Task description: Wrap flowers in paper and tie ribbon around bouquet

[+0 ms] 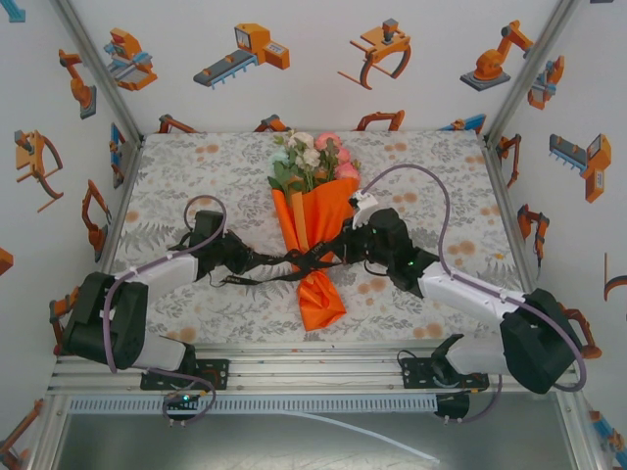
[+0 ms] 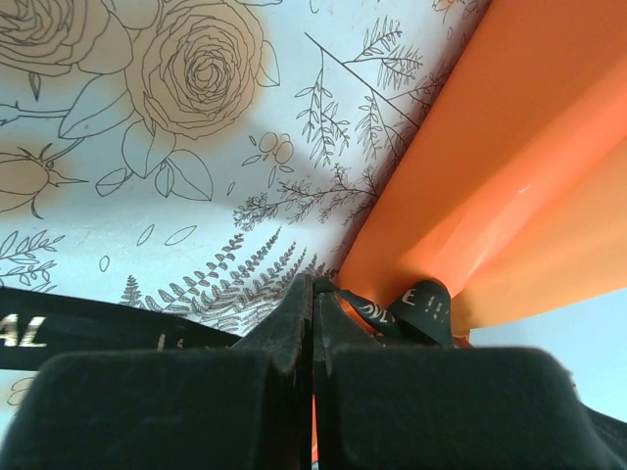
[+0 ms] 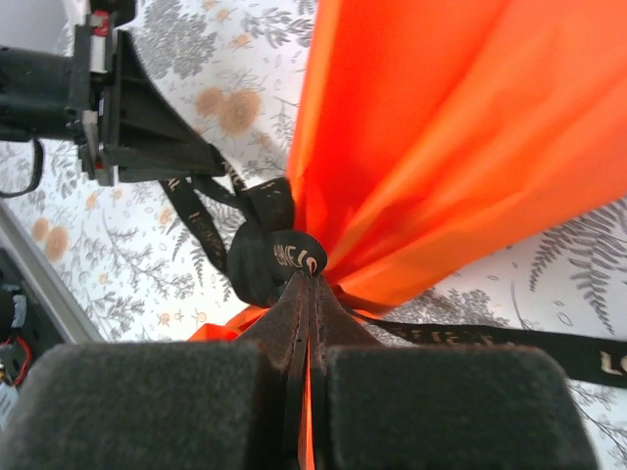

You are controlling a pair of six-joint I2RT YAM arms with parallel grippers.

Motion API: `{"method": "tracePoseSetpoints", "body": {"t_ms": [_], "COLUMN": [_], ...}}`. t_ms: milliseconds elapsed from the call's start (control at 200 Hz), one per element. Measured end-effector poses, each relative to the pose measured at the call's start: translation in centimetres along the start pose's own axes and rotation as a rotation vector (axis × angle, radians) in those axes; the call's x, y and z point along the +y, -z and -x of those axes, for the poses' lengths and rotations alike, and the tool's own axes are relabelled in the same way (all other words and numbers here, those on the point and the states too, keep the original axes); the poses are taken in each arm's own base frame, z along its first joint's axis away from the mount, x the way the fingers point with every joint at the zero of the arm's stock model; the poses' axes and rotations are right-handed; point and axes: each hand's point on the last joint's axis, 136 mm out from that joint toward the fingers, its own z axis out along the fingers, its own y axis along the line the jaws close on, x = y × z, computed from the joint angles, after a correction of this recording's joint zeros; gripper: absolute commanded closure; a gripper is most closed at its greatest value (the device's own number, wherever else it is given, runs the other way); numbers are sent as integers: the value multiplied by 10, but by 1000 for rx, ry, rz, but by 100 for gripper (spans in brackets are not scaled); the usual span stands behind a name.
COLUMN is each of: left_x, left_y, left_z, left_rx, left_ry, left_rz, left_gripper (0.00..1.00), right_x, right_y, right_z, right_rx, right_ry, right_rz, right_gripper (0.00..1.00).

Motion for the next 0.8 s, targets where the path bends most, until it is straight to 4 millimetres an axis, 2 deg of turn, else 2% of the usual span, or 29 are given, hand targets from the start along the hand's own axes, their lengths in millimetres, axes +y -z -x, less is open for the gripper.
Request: {"method": "tracePoseSetpoints", "body": {"t_ms": [150, 235, 310, 360, 516, 661, 801], "left_x": [0, -1, -1, -1, -4, -7, -8], "left_y": [1, 1, 1, 0, -1, -3, -4], "left_z": [0, 0, 0, -1, -6, -10, -12], "left_rx": [-1, 0, 3, 4, 16, 25, 30], "left_ry": [0, -1, -2, -4, -26, -41, -44], "left_rz": [-2, -3, -4, -4, -4, -6, -3], "left_gripper": [100, 100, 100, 100, 100, 100, 100], "right_x": [-17, -25, -29, -29, -24, -18, -13], "right_y": [1, 1, 0, 0, -2, -5, -16], "right_z": [-15, -27, -37, -41, -46, -39, -35], "right_rx": [54, 93, 129, 147, 178, 175, 186], "right_ry": [-28, -44, -54, -56, -91, -133, -147], "right_rz": [-77, -110, -126, -123, -93, -45, -13], "right_gripper": [99, 84, 77, 72, 46, 38, 39]}}
